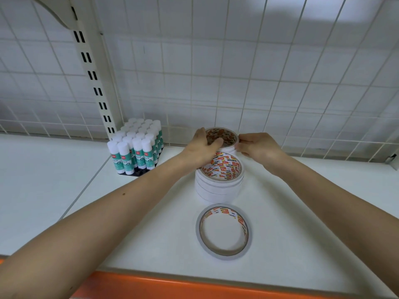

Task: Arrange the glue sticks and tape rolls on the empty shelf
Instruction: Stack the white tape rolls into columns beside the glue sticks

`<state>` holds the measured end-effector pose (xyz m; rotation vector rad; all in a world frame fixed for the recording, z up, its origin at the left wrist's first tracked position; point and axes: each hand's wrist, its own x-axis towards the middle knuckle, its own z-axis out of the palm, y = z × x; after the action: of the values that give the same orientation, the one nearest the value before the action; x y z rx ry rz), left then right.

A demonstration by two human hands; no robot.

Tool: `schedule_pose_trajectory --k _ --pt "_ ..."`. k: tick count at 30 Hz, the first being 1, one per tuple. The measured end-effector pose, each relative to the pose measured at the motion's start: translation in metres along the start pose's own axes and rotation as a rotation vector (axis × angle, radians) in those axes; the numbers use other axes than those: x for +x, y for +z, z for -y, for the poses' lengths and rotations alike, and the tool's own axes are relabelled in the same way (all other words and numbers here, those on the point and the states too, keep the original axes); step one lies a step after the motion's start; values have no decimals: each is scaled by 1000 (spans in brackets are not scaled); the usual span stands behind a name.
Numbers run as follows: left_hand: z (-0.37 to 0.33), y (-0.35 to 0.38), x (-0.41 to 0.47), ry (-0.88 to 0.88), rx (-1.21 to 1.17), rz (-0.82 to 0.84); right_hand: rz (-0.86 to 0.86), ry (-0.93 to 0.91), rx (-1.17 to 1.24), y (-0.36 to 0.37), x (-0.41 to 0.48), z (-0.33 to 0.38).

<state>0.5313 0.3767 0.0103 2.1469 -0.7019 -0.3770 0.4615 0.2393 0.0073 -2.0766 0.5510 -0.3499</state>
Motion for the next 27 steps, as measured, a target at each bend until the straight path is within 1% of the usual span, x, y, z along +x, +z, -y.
schedule_pose_trajectory --k 4,8,10,12,14,17,19,24,27 --pt "-3 -2 -2 -22 -40 49 -17 8 -31 -1 -7 6" --pt "0 -16 -12 14 -16 31 -16 -32 -175 -8 -24 14" --pt "4 -24 -24 84 61 -10 8 -37 -191 -13 -34 16" --pt "7 -30 -41 201 130 -26 52 -28 -180 -17 -45 17" --pt "7 -31 -56 279 133 29 106 -19 -157 -17 -54 16" --pt "9 -28 -66 260 135 77 222 -16 -72 -12 -63 12" --pt "10 -26 -68 261 154 89 263 -38 -28 -10 -68 10" --pt "8 -24 -69 273 282 92 269 -66 8 -8 -72 11" --pt "9 -21 -69 263 290 75 239 -59 -11 -6 -73 10"
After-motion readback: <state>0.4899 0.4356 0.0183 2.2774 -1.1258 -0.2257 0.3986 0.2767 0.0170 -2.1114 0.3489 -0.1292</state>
